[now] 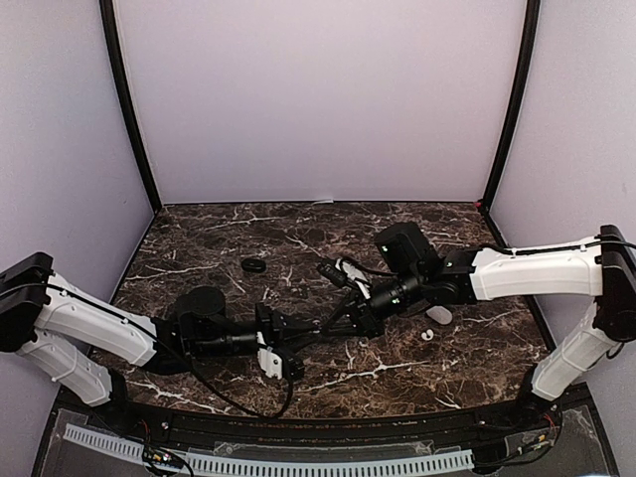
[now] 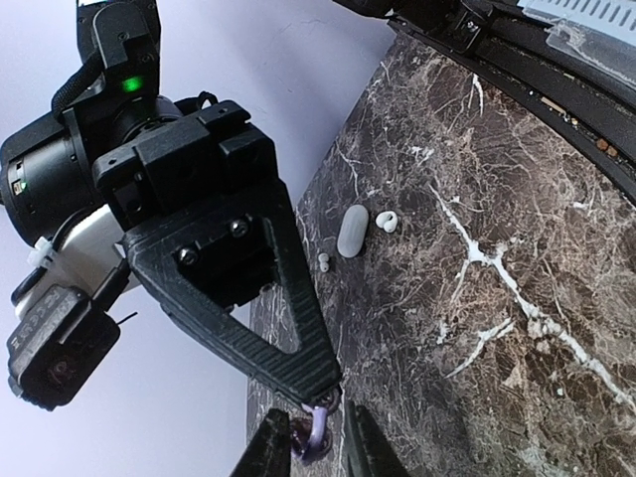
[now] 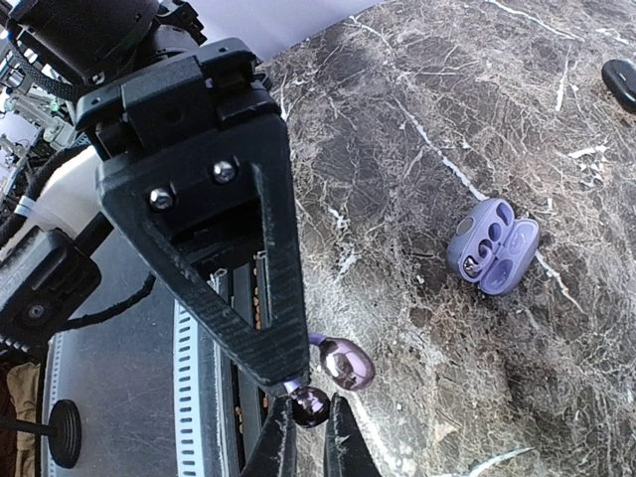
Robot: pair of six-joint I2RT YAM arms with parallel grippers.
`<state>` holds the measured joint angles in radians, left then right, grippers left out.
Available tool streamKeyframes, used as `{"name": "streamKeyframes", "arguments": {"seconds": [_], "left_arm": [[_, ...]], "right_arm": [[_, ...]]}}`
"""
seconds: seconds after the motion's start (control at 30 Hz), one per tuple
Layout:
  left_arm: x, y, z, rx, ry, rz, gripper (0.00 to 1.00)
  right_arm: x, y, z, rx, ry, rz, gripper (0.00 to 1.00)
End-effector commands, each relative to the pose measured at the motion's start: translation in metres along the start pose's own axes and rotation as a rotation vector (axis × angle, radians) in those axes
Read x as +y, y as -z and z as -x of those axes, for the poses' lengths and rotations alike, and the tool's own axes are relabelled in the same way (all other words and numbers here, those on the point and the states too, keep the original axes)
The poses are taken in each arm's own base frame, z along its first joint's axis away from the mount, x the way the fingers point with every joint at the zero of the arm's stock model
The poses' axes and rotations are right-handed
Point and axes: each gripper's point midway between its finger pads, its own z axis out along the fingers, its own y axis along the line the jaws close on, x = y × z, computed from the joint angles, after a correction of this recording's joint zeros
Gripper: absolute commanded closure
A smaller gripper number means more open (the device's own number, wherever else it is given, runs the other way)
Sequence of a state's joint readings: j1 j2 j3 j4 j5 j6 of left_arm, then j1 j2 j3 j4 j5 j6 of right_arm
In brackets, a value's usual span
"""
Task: Insert the wireless bluetooth earbuds into the charging case
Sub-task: Pass from the left arm to the right
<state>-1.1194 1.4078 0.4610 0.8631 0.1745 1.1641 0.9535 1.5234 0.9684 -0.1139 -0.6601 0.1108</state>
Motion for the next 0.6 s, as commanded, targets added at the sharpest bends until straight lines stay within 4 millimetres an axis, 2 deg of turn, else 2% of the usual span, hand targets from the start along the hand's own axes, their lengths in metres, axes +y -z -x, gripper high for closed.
{"name": "streamKeyframes", "arguments": {"seconds": [0.0, 0.2, 0.43, 0.5, 0.57], "left_arm": [[0.0067, -0.0049, 0.0030, 0.004, -0.015, 0.007, 0.82], [0.0085, -0.0056, 0.0022, 0.010, -0.012, 0.011, 0.93], [0.0074, -0.0063, 0.0020, 0.014, 0.000, 0.004, 0.98], [0.0095, -0.0059, 0.0031, 0.012, 0.011, 0.007, 1.00], [0.0115, -0.0047, 0.0033, 0.016, 0.036, 0.010, 1.00]], "right_arm": [[0.0041, 0.0024, 0.0145, -0.031, 0.014, 0.025, 1.00], [0.0051, 0.0029, 0.0126, -0.024, 0.018, 0.029, 1.00], [0.0052, 0.0023, 0.0105, -0.019, 0.020, 0.032, 1.00], [0.0047, 0.0023, 0.0108, -0.021, 0.027, 0.030, 0.96], [0.0031, 0.0035, 0.0105, -0.028, 0.035, 0.014, 0.85]]}}
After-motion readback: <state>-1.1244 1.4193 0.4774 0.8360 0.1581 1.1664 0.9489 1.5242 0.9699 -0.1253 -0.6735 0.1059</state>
